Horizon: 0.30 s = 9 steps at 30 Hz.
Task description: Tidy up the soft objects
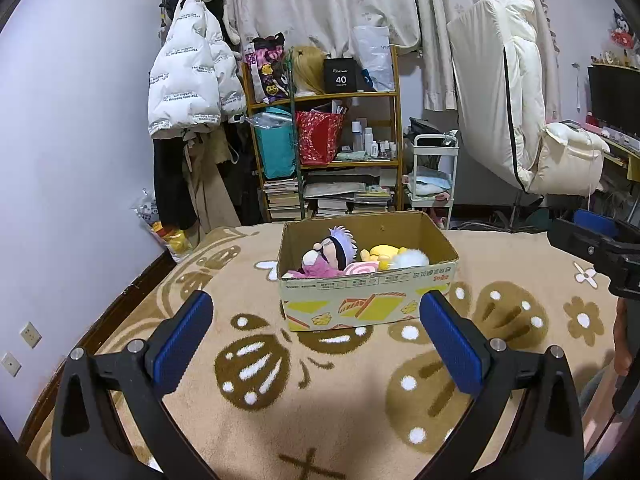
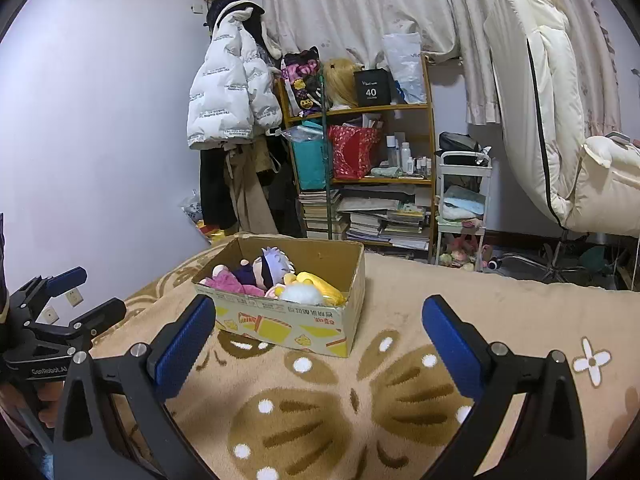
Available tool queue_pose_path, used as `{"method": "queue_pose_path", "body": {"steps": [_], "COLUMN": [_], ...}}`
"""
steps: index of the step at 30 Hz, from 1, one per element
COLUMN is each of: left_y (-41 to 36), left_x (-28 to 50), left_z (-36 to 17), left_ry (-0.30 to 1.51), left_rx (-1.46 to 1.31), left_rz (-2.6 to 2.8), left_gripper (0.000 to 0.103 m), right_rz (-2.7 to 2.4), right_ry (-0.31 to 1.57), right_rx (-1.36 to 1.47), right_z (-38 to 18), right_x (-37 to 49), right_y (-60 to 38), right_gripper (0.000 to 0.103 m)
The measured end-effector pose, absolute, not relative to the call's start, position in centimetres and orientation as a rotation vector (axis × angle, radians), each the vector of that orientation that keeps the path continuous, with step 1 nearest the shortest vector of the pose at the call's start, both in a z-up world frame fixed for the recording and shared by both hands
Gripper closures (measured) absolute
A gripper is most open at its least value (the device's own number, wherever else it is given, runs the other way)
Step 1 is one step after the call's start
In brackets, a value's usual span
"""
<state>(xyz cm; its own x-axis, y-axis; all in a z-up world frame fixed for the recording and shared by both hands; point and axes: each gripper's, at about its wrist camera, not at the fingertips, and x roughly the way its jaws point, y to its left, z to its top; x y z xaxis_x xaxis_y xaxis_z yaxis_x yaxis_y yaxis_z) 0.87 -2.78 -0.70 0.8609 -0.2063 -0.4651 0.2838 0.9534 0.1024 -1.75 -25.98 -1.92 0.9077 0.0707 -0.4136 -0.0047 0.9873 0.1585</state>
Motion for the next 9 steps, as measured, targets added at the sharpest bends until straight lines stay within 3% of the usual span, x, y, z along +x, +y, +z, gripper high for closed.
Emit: {"method": "queue_pose_path", "body": {"steps": [9], "left_y": [-2.65], "left_x": [1.04], "left_z": [-0.78], "left_ry": [0.476], "left_rx": [0.163], "left_rz": [-0.253], "left_gripper": [0.001], "right_rz": [0.039], "right_ry": [0.431], "right_rx": [0.153], "right_z": [-1.90], "right_x": [-1.70], "right_y": [-25.96], "right_gripper": [0.000]}}
